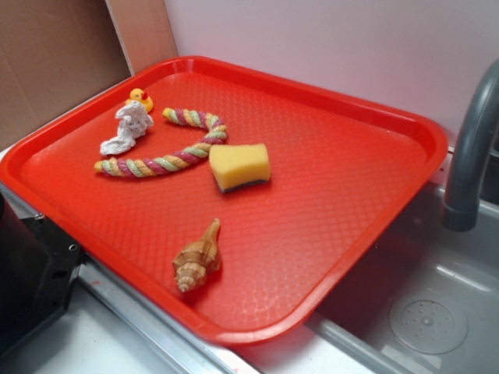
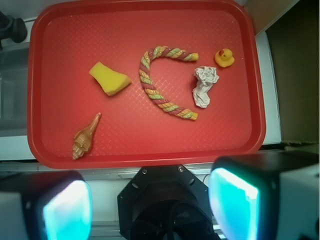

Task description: Grab the white paper.

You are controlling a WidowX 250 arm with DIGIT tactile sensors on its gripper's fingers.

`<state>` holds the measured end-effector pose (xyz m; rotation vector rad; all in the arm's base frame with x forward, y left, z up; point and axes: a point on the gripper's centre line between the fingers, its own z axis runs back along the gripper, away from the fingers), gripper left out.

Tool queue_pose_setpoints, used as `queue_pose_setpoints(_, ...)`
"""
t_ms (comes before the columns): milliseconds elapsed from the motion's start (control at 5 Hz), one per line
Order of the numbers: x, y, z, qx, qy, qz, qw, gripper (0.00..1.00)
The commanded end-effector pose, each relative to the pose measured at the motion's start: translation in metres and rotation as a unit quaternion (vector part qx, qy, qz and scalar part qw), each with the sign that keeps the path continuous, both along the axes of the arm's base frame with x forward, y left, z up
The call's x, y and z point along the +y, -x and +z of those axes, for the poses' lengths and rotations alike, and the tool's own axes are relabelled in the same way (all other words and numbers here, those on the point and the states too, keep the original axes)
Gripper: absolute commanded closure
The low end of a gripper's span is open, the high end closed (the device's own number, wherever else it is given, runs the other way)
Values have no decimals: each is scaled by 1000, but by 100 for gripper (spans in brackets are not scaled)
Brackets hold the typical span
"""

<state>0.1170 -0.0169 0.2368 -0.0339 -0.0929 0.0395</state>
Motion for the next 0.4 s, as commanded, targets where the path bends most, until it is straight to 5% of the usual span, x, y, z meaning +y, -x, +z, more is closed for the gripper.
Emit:
queue_pose_setpoints(0,0,0,0,0,0,0,1000,0)
queue_pose_setpoints(200,8,-29,-16,-3,4,36,999,0)
